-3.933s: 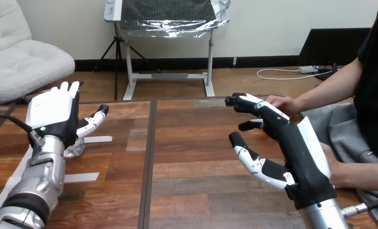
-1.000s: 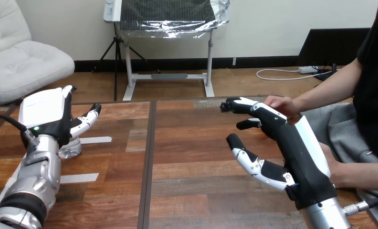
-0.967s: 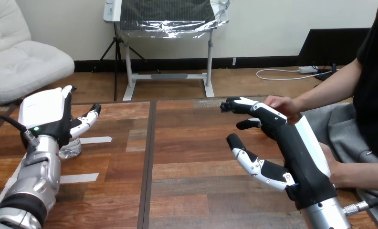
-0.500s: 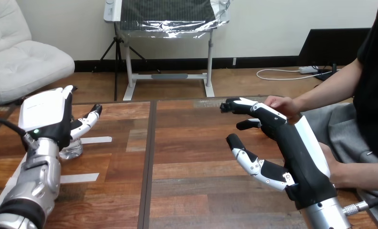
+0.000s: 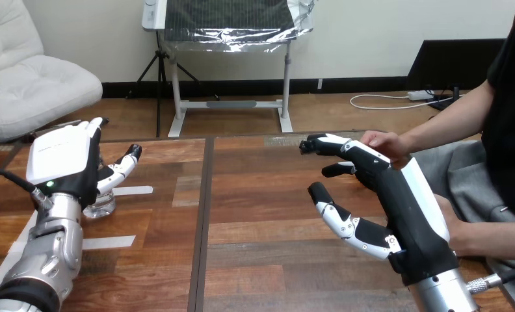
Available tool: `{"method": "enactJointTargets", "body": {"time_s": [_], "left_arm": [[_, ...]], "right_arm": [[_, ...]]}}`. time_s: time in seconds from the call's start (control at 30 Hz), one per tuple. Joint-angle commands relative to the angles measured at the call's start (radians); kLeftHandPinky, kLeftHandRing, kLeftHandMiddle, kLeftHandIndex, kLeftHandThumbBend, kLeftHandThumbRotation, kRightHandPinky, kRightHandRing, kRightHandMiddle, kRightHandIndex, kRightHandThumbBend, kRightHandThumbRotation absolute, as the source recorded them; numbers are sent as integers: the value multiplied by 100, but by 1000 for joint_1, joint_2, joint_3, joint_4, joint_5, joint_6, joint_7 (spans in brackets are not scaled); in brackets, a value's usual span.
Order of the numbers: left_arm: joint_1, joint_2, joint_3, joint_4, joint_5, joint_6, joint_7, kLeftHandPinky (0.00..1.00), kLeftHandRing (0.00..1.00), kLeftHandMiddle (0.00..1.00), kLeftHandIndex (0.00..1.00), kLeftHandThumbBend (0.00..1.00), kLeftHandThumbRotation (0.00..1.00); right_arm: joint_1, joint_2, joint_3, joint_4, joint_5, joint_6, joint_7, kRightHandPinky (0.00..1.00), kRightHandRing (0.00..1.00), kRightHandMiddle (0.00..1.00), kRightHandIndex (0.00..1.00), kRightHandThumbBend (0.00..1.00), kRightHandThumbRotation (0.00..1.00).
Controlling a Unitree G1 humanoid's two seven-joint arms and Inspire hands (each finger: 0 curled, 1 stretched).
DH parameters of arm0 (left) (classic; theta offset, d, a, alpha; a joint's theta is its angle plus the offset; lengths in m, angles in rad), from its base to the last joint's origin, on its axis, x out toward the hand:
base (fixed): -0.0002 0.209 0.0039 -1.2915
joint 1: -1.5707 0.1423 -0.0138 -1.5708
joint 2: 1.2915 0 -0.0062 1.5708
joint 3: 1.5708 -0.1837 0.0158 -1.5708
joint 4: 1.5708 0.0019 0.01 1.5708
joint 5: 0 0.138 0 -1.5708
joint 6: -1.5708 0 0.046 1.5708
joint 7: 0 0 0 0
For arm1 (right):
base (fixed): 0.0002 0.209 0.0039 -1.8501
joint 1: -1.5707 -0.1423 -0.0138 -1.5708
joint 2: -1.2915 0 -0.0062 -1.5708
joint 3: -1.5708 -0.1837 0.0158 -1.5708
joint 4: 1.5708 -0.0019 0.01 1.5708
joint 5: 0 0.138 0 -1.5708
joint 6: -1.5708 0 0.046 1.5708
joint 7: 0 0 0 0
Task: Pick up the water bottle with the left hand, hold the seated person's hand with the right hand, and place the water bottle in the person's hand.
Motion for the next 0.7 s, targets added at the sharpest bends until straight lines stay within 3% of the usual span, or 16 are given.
{"method": "enactJointTargets", "body": {"time_s": [0.0, 0.67], "left_arm": [[78, -38, -20, -8, -13, -16, -53, 87, 91, 93, 92, 52, 100], [146, -29, -30, -75, -1, -25, -29, 87, 90, 92, 91, 52, 100]], "right_arm": [[-70, 8, -5, -38, 6, -1, -7, 68, 81, 81, 71, 30, 0], [-66, 12, -4, -42, -4, 2, -13, 68, 80, 81, 72, 31, 0]]}}
